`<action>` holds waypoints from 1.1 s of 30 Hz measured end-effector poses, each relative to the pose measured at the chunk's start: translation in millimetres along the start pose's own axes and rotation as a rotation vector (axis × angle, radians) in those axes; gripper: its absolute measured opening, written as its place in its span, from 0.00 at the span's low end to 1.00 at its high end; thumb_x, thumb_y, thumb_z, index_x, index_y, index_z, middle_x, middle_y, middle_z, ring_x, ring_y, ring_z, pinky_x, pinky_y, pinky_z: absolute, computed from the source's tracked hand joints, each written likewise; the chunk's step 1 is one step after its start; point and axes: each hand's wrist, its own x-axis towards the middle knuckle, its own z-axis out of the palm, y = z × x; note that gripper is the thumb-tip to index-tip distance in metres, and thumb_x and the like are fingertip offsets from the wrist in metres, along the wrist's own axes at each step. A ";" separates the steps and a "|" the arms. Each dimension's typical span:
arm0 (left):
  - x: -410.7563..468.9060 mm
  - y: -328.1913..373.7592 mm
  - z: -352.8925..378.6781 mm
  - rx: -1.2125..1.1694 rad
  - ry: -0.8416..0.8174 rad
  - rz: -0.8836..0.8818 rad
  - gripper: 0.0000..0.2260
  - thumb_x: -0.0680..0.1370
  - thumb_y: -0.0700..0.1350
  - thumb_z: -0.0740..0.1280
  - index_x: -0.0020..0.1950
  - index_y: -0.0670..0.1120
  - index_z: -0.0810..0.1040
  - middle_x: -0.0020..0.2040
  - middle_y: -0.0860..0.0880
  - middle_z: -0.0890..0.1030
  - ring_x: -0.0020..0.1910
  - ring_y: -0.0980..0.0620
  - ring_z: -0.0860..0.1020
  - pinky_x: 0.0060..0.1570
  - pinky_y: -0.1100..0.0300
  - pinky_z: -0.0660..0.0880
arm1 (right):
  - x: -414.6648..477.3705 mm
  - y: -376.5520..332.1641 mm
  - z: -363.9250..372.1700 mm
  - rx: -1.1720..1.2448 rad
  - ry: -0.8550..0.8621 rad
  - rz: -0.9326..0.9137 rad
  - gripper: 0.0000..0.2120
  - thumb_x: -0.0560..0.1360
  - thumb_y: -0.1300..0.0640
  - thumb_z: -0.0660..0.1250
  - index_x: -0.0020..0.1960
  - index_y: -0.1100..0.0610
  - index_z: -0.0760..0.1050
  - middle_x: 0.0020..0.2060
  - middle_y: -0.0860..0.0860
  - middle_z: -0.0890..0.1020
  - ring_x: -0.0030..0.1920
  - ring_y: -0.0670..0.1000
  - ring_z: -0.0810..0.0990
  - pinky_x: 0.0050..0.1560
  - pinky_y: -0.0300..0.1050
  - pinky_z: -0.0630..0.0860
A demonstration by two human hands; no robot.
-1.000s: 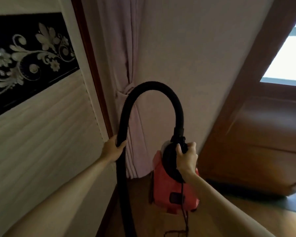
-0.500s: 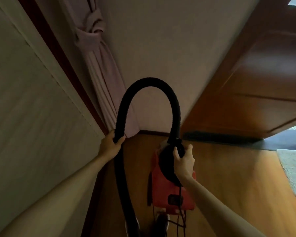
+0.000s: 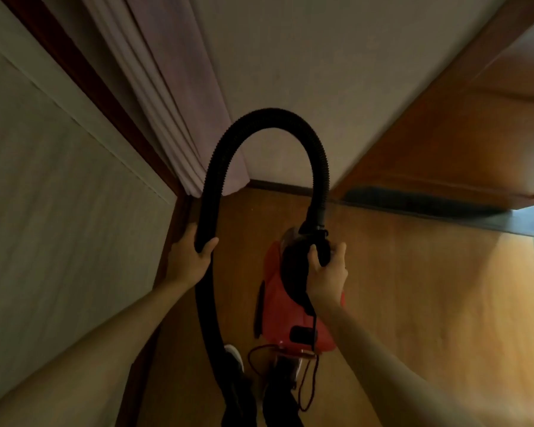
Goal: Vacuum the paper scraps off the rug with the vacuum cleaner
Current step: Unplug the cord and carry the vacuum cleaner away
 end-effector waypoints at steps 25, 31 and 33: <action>119.7 -197.1 214.2 0.026 0.126 -0.097 0.15 0.81 0.55 0.62 0.59 0.46 0.72 0.49 0.53 0.78 0.45 0.54 0.77 0.39 0.58 0.75 | 185.0 202.1 175.4 -0.019 0.011 -0.078 0.13 0.81 0.51 0.62 0.59 0.57 0.65 0.51 0.53 0.78 0.48 0.51 0.81 0.37 0.41 0.79; 141.3 -221.4 249.5 0.026 0.147 -0.132 0.12 0.81 0.54 0.63 0.59 0.48 0.72 0.45 0.56 0.76 0.41 0.56 0.76 0.35 0.63 0.73 | 199.6 227.5 198.1 -0.011 0.025 -0.101 0.14 0.81 0.50 0.62 0.60 0.58 0.65 0.52 0.57 0.80 0.48 0.55 0.83 0.41 0.51 0.83; 145.4 -225.2 260.0 0.031 0.148 -0.124 0.12 0.81 0.53 0.63 0.59 0.47 0.72 0.46 0.56 0.76 0.38 0.60 0.74 0.32 0.69 0.67 | 204.1 234.7 203.6 0.004 0.030 -0.094 0.14 0.81 0.50 0.62 0.60 0.58 0.65 0.52 0.57 0.80 0.48 0.55 0.83 0.38 0.46 0.82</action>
